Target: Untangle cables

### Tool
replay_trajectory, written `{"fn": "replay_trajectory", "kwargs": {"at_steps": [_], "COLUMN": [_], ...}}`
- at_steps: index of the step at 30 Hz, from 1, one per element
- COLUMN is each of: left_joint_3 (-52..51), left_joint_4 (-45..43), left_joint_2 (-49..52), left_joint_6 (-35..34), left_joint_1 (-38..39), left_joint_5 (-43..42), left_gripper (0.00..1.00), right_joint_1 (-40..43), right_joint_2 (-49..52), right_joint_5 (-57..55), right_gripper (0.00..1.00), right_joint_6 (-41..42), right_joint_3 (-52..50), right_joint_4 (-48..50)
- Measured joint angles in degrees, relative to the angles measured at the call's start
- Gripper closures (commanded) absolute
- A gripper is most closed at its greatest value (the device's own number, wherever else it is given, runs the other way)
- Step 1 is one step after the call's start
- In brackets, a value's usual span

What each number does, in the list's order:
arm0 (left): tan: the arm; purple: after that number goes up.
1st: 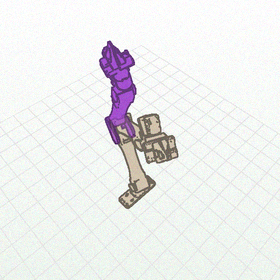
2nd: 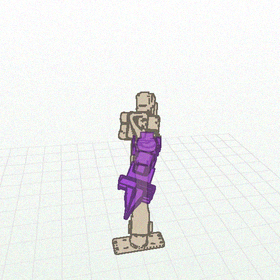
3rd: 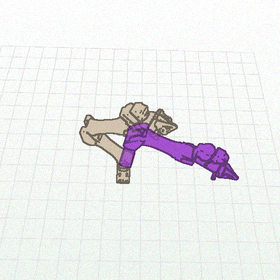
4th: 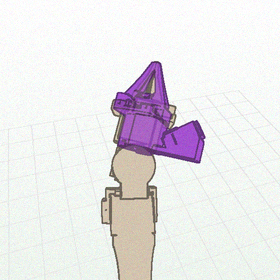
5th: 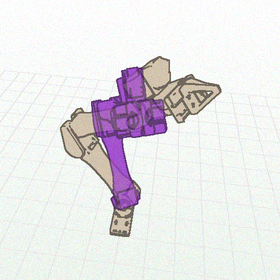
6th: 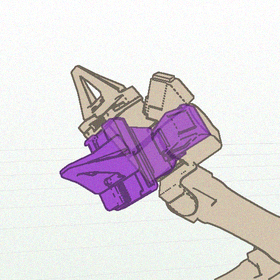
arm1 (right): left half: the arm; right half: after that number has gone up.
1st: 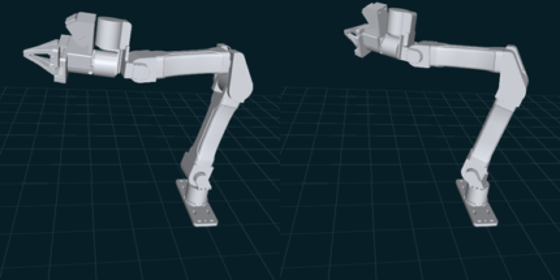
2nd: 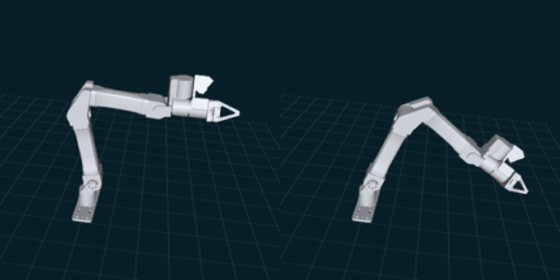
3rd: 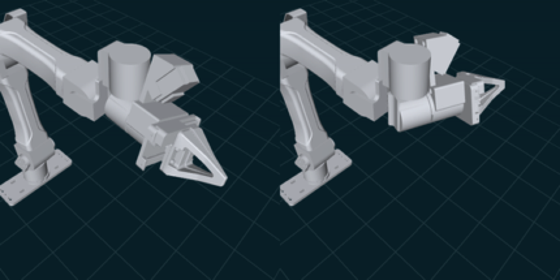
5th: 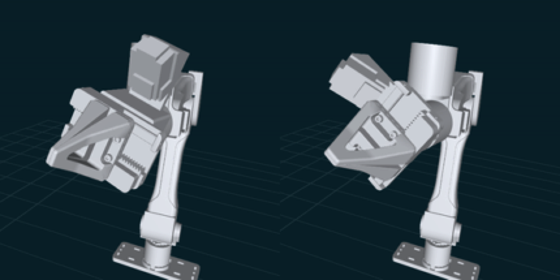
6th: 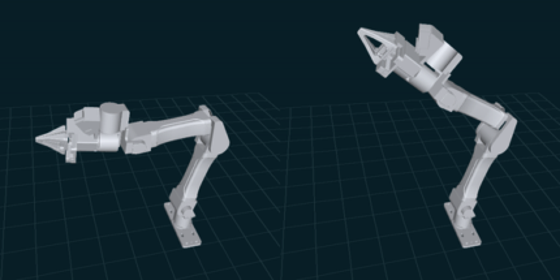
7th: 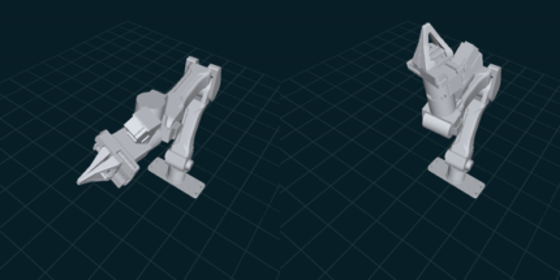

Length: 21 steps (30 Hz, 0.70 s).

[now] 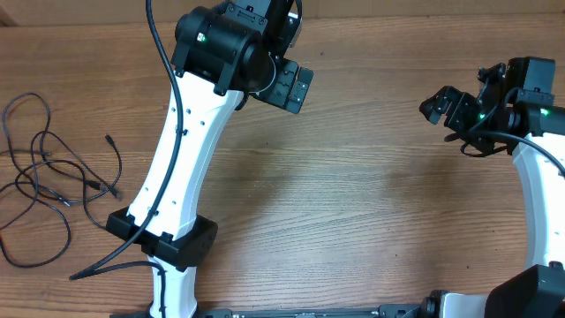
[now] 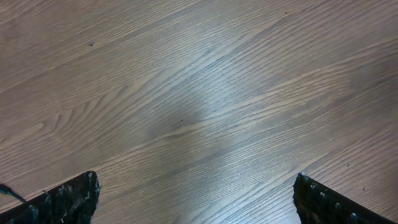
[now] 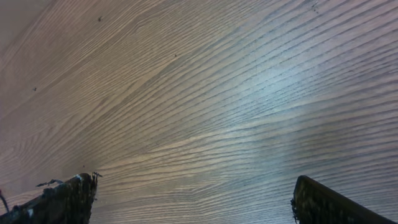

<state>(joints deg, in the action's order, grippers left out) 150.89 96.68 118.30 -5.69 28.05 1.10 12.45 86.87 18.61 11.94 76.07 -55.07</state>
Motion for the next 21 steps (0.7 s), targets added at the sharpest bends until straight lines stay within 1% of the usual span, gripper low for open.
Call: {"fn": "replay_trajectory", "kwargs": {"at_steps": [17,21], "left_joint_3": [-0.02,-0.42], "left_joint_4": [-0.09,-2.64], "left_joint_2": [0.00,0.00], "left_joint_6": [-0.04,-1.16], "left_joint_1": [0.00,0.07], "left_joint_5": [-0.07,-0.46], "left_gripper": [0.00,0.01], "right_joint_1": [0.00,0.00], "right_joint_2": [0.00,0.00], "right_joint_5": [-0.02,-0.02], "right_gripper": [0.00,0.00], "right_joint_6": [0.02,0.02], "right_joint_3": [0.00,0.00], "right_joint_4": [0.00,0.02]}}
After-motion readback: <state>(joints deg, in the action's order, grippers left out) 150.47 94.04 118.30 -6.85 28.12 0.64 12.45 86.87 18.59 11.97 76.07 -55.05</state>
